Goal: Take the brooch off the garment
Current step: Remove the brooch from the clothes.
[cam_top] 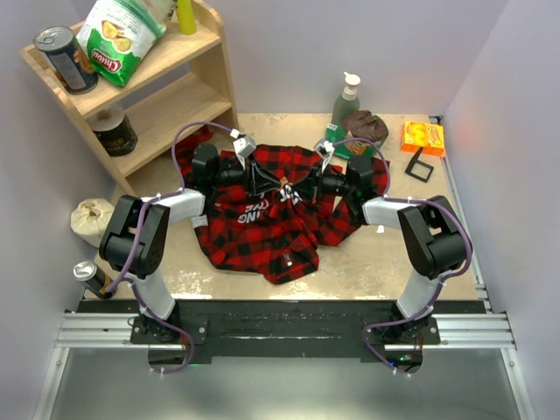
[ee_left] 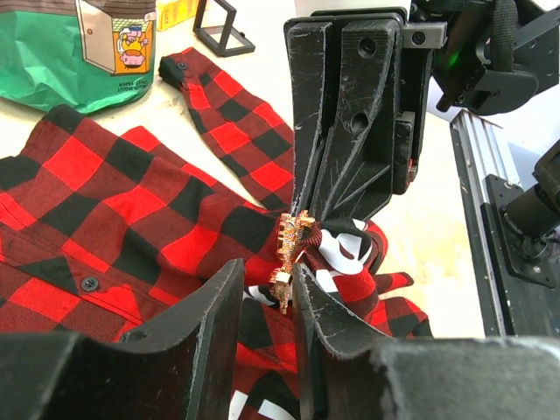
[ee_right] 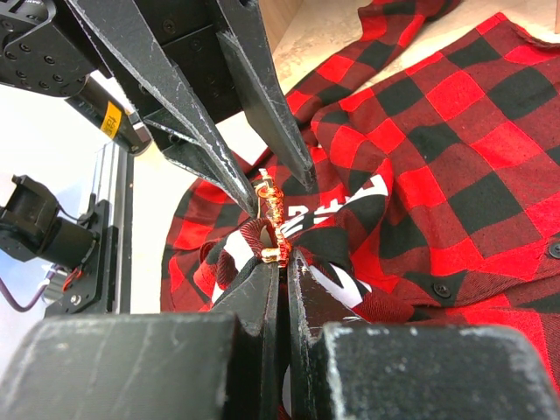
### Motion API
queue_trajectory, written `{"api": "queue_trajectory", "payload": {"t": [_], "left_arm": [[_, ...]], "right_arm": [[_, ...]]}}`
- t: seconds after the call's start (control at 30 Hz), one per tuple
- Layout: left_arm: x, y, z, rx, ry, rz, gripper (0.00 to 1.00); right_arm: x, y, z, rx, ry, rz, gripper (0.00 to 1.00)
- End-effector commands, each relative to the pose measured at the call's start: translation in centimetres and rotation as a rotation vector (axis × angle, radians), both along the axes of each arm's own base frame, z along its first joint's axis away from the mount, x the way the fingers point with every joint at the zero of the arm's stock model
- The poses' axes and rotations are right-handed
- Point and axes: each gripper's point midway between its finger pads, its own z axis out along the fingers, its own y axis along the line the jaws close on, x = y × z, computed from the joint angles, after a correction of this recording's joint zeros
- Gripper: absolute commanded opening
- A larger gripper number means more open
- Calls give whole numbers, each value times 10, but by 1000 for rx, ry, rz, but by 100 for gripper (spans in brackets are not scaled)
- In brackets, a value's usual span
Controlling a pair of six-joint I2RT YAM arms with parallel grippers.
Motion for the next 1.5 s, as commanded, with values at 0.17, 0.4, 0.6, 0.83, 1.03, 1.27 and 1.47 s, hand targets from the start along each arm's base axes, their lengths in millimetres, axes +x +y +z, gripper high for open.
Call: {"api": "queue_trajectory", "payload": {"t": [0.17,0.4,0.6,0.83,1.03,1.27,1.47], "left_arm": [[10,1,13,-24,-33,26,34],[12,1,7,-13,-18,44,34],[16,-4,0,8,-7,66,34],[16,-7,-2,13,4,73,34],[17,-6,0,15,-3,80,34],[19,-4,3,18,-14,98,34],[22,-2,5,19,-27,130,34]], "right_arm": [[1,4,38,35,-119,16,0],[1,4,39,37,-120,16,0],[0,6,37,30,-120,19,0],[-3,11,34,20,-124,35,0],[-4,12,32,17,-118,37,0],[-5,12,32,17,-118,48,0],[-7,13,30,18,-112,66,0]]}}
